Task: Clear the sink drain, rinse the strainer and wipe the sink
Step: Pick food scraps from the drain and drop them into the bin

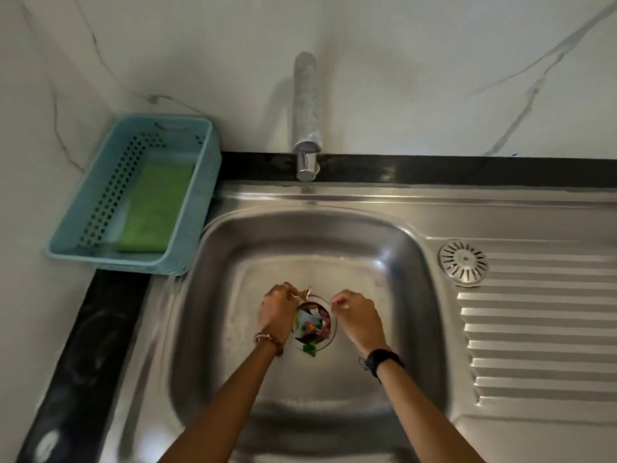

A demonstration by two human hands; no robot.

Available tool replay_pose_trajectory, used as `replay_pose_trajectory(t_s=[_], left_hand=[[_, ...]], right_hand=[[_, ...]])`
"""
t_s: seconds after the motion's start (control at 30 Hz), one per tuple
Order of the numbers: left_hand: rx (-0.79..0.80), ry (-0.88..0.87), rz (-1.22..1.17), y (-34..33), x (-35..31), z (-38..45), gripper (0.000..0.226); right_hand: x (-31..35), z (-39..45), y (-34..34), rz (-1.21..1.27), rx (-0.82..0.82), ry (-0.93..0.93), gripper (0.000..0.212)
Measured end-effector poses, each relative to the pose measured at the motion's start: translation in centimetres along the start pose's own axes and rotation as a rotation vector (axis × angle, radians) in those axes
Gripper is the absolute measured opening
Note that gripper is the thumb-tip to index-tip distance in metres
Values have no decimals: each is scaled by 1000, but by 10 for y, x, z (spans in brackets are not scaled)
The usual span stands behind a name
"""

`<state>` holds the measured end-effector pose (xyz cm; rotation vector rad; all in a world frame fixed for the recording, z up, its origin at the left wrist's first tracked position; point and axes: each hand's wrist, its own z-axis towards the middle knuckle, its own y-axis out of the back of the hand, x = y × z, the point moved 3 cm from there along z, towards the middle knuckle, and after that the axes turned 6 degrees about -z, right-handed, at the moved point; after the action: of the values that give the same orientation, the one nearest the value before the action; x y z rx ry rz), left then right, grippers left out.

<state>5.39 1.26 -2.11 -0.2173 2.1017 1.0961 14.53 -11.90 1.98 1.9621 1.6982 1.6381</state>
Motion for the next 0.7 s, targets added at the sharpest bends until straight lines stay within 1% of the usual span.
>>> replay_pose_trajectory(t_s=[0.07, 0.1, 0.2, 0.27, 0.37, 0.43, 0.5, 0.6, 0.63, 0.7], left_hand=[[64, -50, 144, 4, 12, 12, 18], [101, -102, 211, 4, 16, 17, 20], [210, -319, 348, -4, 16, 27, 28], [289, -436, 407, -13, 15, 33, 33], [412, -510, 476, -24, 18, 42, 28], [422, -564, 526, -27, 21, 46, 20], [388, -564, 488, -25, 24, 47, 17], [263, -464, 280, -10, 24, 38, 17], [229, -404, 204, -2, 23, 32, 17], [193, -257, 43, 12, 22, 16, 25]], right_hand=[[-6, 5, -24, -92, 66, -53, 21], [-8, 8, -35, -148, 84, -72, 21], [-14, 17, -59, -312, 148, -84, 21], [-15, 21, -72, -380, 156, -64, 21], [-13, 27, -86, -502, 112, 1, 22], [-12, 30, -92, -557, 86, 24, 24], [-11, 30, -92, -581, 67, 49, 25], [-6, 25, -79, -483, 44, 3, 23], [-3, 21, -72, -395, 35, -33, 22], [5, 12, -57, -113, 23, -120, 13]])
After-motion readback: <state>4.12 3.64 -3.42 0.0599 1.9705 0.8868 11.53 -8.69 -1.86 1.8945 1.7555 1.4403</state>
